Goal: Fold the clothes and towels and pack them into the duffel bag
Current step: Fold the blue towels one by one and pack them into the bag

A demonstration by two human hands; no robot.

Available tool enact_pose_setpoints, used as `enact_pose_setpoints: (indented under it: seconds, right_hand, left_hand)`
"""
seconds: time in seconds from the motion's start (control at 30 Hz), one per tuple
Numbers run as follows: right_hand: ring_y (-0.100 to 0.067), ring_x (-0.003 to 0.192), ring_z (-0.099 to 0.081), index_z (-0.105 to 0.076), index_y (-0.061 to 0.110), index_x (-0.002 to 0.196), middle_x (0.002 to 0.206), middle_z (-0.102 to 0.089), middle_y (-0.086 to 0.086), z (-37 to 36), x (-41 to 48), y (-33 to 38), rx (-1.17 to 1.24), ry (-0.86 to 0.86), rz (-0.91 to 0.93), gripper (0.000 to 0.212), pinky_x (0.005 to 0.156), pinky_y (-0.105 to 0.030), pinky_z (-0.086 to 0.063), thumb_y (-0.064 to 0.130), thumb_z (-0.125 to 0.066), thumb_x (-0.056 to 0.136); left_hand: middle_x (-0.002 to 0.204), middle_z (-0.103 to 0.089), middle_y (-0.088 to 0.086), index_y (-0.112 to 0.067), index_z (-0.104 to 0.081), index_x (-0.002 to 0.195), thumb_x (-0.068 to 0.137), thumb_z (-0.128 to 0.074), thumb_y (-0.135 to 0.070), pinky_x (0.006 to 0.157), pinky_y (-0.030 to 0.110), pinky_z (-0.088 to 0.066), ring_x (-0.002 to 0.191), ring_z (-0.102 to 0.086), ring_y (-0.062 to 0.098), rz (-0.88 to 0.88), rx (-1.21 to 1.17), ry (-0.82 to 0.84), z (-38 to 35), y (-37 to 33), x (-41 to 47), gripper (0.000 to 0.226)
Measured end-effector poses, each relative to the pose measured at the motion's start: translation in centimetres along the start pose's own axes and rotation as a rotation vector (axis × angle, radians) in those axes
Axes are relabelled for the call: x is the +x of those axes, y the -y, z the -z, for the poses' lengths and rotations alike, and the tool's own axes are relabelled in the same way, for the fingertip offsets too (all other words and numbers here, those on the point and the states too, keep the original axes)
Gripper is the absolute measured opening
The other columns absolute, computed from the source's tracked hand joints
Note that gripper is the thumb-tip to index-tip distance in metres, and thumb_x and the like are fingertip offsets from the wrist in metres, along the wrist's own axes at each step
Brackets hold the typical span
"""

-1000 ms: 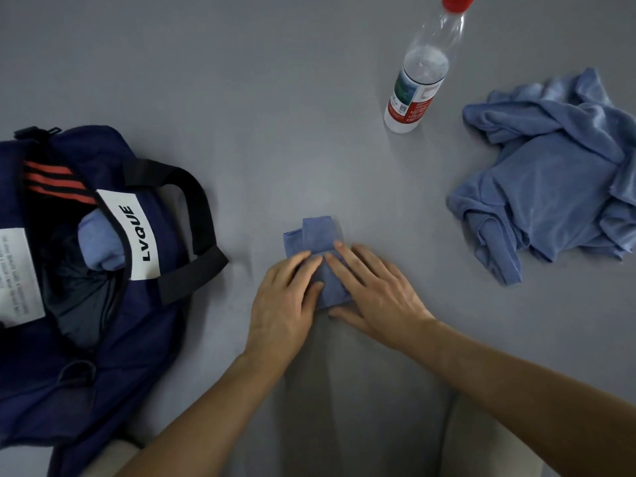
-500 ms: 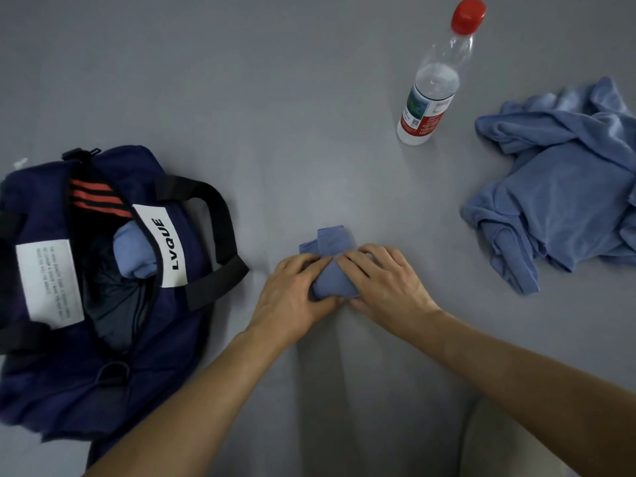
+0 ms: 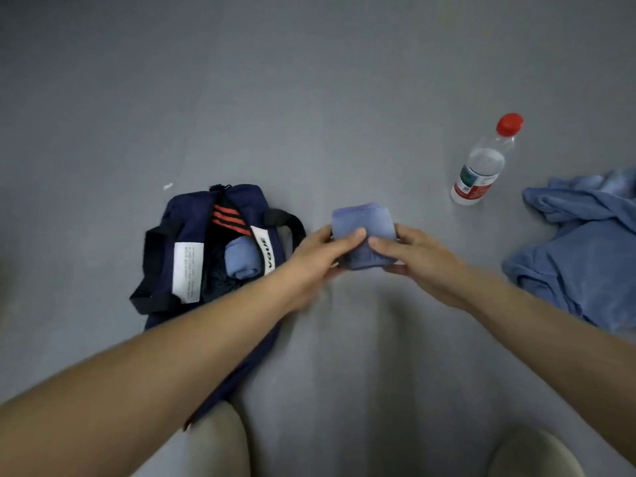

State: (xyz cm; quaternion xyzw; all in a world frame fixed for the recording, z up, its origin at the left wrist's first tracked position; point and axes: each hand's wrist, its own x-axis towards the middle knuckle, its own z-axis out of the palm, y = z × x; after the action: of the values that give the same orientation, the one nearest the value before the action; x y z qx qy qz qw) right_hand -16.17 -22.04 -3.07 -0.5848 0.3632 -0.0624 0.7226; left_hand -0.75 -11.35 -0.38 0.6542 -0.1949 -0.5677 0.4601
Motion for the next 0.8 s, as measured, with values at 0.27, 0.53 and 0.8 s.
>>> enact_pose_setpoints:
  seconds: [0.27, 0.53, 0.8]
  right_hand:
    - [-0.003, 0.102, -0.065, -0.067, 0.028, 0.112, 0.107, -0.072, 0.014, -9.2, 4.1, 11.4, -0.257, 0.191, 0.044, 0.026, 0.086, -0.023, -0.049, 0.047, -0.062, 0.095]
    - [-0.027, 0.150, -0.020, -0.014, 0.028, 0.159, 0.166, -0.013, -0.004, -19.8, 9.6, 0.7, -0.747, -0.161, 0.008, 0.091, 0.119, -0.043, -0.026, 0.067, -0.056, 0.088]
    - [-0.026, 0.076, -0.053, 0.020, 0.020, 0.156, 0.094, -0.065, -0.009, -21.4, 9.5, -3.6, -1.121, -0.083, -0.082, 0.087, 0.081, -0.039, -0.042, 0.027, -0.043, 0.097]
  left_hand:
    - [0.120, -0.071, 0.013, -0.009, -0.059, 0.131, 0.090, -0.075, -0.023, 0.099, 0.046, -0.055, 0.110, -0.070, 0.027, -0.177, -0.026, -0.242, 10.3, -6.4, -3.8, 0.046]
    - [0.111, -0.073, 0.002, -0.018, -0.062, 0.122, 0.083, -0.081, -0.031, 0.078, 0.027, -0.059, 0.098, -0.072, 0.015, -0.057, 0.143, -0.597, 21.4, 2.3, -2.4, 0.044]
    - [0.101, -0.075, 0.000, -0.020, -0.066, 0.109, 0.083, -0.081, -0.029, 0.071, 0.020, -0.057, 0.086, -0.072, 0.009, 0.151, 0.234, -0.433, 20.6, 11.5, -1.7, 0.031]
